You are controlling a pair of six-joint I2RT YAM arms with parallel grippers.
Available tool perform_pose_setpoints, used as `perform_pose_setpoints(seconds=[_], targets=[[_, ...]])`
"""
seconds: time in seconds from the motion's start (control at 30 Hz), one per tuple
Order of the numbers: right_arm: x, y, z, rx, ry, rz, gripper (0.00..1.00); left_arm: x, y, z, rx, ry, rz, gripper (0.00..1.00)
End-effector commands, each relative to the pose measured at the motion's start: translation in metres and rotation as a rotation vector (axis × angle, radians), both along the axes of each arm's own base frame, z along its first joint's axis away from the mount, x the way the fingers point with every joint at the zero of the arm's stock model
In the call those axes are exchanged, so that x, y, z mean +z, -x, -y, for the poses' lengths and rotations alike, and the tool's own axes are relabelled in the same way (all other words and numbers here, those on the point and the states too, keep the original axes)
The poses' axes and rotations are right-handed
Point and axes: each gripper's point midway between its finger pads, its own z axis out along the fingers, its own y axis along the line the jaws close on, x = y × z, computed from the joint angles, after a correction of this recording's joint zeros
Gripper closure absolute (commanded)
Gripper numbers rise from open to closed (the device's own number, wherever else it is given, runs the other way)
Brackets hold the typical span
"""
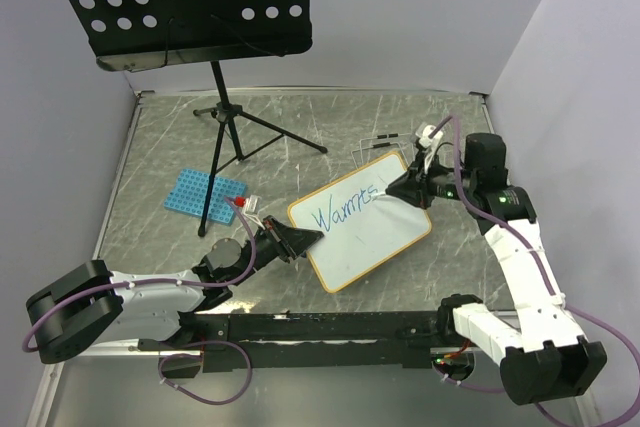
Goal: Write a sentence on the whiteboard
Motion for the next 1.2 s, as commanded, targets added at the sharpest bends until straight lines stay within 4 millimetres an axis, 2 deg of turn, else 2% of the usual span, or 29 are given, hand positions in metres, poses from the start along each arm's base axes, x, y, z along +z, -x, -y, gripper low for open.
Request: perform_pose_setpoints(seconds=[0.0, 0.17, 0.3, 0.73, 1.17], targets=[[0.066, 0.011, -0.010, 0.061, -0.099, 0.143, 1.00, 0.073, 0.004, -0.006, -0.008, 0.223, 0.123, 0.99], [0.069, 0.022, -0.014, 0.103, -0.123, 0.164, 1.00, 0.072, 0.006, -0.009, -0.006, 0.228, 0.122, 0.99], [0.059, 0.026, -0.015, 0.130, -0.123, 0.159, 1.00, 0.072, 0.006, -0.010, -0.004, 0.231, 0.120, 0.99], [0.048, 0.048, -0.020, 0.216, -0.135, 0.180, 1.00, 0.077, 0.006, -0.011, -0.002, 0.246, 0.125, 0.99], [0.039, 0.048, -0.014, 0.185, -0.095, 0.208, 1.00, 0.079, 0.007, -0.015, 0.004, 0.257, 0.137, 0.99]])
